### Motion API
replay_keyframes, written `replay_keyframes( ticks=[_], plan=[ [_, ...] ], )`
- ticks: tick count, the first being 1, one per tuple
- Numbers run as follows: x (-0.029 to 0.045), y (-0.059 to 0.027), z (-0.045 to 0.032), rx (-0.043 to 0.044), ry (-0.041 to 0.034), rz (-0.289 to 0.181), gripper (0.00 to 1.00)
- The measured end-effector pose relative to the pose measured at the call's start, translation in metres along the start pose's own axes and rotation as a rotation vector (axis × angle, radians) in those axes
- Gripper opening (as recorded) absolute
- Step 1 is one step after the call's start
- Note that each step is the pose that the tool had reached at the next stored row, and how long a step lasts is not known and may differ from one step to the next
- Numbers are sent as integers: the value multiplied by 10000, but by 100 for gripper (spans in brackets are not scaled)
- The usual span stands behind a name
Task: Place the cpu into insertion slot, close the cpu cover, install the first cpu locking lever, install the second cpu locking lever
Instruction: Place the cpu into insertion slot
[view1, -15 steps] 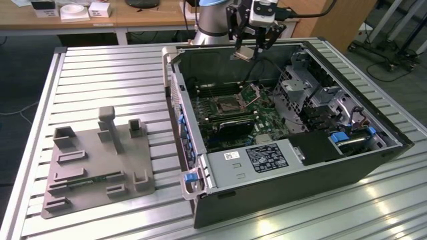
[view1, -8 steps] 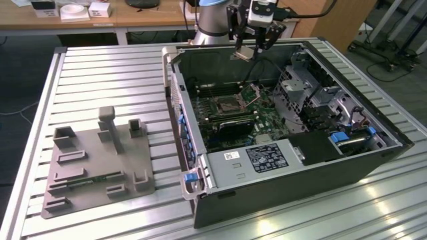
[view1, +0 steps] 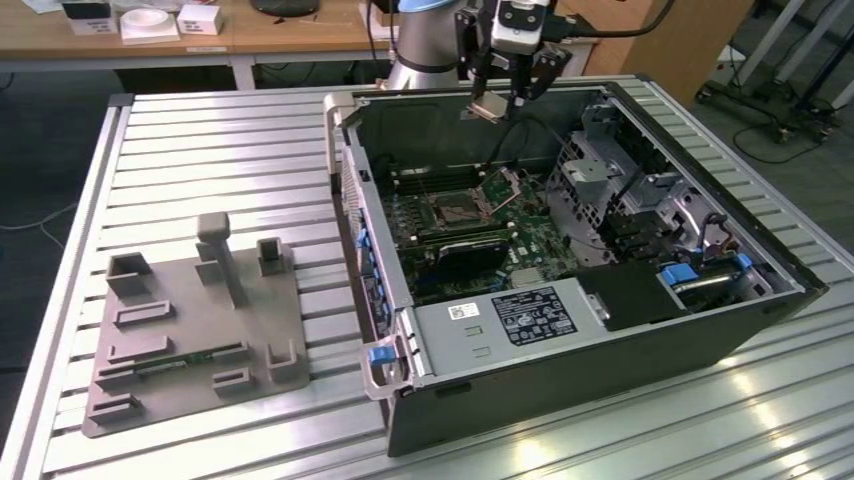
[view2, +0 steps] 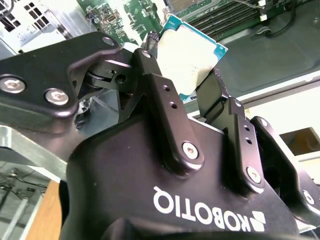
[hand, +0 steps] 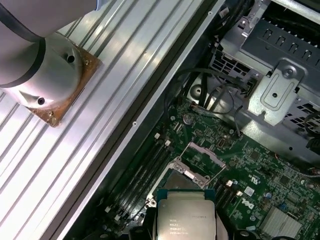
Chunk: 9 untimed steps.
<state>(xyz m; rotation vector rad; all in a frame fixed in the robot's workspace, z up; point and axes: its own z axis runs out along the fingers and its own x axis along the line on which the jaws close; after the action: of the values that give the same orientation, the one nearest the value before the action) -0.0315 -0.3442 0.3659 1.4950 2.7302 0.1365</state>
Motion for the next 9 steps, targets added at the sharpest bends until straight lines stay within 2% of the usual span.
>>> replay_keyframes(
  ticks=[9],
  plan=[
    [0, 0, 1, -12, -55, 608, 54]
  ],
)
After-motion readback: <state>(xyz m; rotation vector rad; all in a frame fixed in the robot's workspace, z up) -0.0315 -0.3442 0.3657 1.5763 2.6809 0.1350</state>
